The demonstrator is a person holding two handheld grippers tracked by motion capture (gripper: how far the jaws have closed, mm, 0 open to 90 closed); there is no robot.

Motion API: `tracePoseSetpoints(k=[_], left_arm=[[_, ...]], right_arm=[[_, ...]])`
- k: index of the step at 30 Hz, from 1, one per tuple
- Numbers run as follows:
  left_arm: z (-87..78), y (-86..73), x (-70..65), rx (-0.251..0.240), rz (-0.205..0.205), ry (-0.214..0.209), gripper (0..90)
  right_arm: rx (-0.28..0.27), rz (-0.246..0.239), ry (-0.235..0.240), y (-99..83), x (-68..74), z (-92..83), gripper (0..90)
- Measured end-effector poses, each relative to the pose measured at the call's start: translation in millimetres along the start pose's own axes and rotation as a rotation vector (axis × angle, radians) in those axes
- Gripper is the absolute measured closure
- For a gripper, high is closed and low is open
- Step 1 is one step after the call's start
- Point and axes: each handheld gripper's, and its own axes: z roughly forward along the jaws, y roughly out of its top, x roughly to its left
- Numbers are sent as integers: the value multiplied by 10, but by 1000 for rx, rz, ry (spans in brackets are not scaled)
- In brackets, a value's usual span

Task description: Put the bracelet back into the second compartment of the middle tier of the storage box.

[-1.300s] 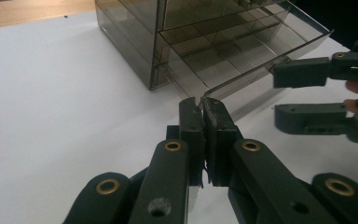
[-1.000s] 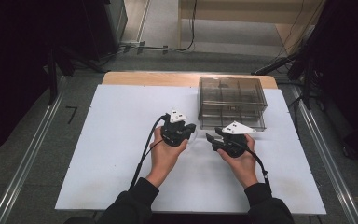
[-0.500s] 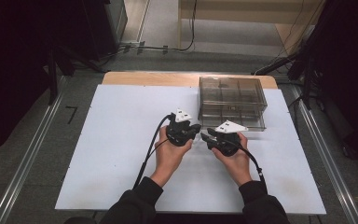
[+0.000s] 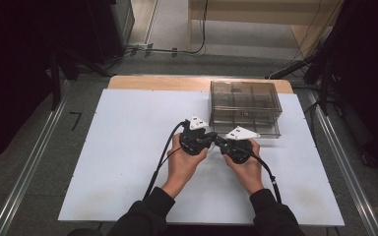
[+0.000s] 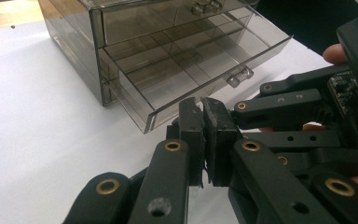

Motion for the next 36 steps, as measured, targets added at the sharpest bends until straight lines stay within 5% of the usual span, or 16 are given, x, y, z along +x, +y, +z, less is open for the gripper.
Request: tracePoseSetpoints(k=[8, 16, 25, 36], left_arm=[[-10, -29, 12, 0, -4, 4, 836], [-66, -95, 36, -14, 2, 49, 611], [-172, -153, 189, -24, -21, 103, 504], [-414, -308, 462, -33, -42, 167, 449]], right_arm=[[-41, 17, -28, 32, -27, -81, 837], [-87, 47, -62, 87, -115, -250, 838], [-154, 78, -97, 204, -235, -407, 838], [-203, 175, -179, 279, -570, -517, 837]])
